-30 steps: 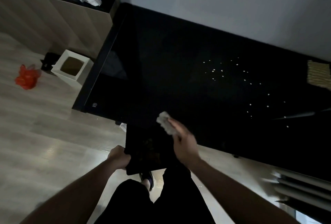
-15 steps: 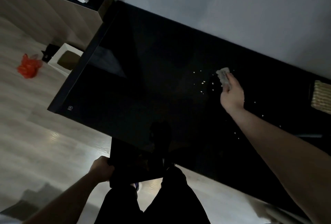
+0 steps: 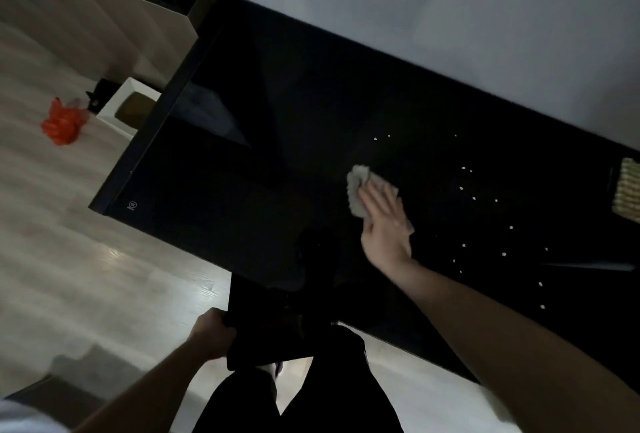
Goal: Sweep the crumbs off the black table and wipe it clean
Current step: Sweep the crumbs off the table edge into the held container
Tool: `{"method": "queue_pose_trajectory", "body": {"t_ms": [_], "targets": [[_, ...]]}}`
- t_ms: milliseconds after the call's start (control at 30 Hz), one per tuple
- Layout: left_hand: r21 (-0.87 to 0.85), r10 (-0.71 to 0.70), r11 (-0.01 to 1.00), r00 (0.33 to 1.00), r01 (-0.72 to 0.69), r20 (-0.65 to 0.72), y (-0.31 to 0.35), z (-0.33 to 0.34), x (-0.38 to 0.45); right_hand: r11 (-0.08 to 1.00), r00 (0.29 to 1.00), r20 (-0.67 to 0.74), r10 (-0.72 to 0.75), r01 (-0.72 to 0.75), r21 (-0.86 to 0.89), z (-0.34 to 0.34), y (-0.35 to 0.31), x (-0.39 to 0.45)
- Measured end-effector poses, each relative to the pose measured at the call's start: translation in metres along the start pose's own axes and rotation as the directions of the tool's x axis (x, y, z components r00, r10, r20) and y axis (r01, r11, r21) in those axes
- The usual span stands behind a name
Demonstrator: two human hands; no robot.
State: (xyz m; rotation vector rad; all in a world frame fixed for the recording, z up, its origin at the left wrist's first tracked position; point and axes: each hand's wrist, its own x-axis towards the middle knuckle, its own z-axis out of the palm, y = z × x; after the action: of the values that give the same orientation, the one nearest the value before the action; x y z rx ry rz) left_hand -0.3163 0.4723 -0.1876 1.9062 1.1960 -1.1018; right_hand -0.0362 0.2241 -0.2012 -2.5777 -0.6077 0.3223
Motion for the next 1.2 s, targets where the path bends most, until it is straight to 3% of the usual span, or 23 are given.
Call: {"method": "queue_pose_trajectory", "body": {"t_ms": [167, 433, 567, 667, 767, 867, 1033, 1100, 1200], "targets": [[0.067, 0.056, 0.996, 0.998, -0.058, 0.025, 0.0, 0.0, -0.002, 0.976, 0.982, 0.11, -0.154, 0.133, 0.175, 0.043, -0.059, -0.095], [0.104, 0.1, 0.989, 0.995, -0.1, 0.008, -0.001, -0.009, -0.007, 0.857, 0.945, 0.304, -0.118, -0.058, 0.511, 0.042, -0.118, -0.166], [0.092, 0.089, 0.992, 0.996, -0.09, 0.018, -0.001, -0.008, -0.005, 0.806, 0.979, 0.204, -0.016, -0.108, 0.581, 0.002, -0.102, -0.13], [0.078, 0.085, 0.993, 0.996, -0.085, 0.014, -0.001, -0.007, -0.003, 0.867, 0.999, 0.007, 0.044, -0.042, 0.497, -0.029, -0.07, -0.073], [0.073, 0.073, 0.995, 0.997, -0.073, 0.005, 0.002, -0.005, 0.0, 0.893, 0.972, -0.067, 0.224, -0.177, 0.413, -0.061, -0.034, -0.001], [0.056, 0.035, 0.998, 0.999, -0.034, -0.012, 0.004, -0.003, 0.004, 0.931, 0.956, -0.126, 0.267, -0.222, 0.291, -0.08, 0.001, 0.069], [0.025, 0.004, 1.0, 1.0, -0.004, -0.02, 0.005, 0.0, 0.007, 0.967, 0.97, -0.062, 0.236, -0.229, 0.109, -0.083, 0.035, 0.149], [0.013, -0.001, 1.0, 1.0, 0.001, -0.023, 0.003, 0.002, 0.007, 0.976, 0.976, 0.014, 0.218, -0.218, 0.023, -0.076, 0.032, 0.16], [0.001, 0.008, 1.0, 1.0, -0.008, -0.025, 0.002, 0.004, 0.007, 0.982, 0.985, 0.018, 0.171, -0.169, -0.082, -0.062, 0.015, 0.149]]}}
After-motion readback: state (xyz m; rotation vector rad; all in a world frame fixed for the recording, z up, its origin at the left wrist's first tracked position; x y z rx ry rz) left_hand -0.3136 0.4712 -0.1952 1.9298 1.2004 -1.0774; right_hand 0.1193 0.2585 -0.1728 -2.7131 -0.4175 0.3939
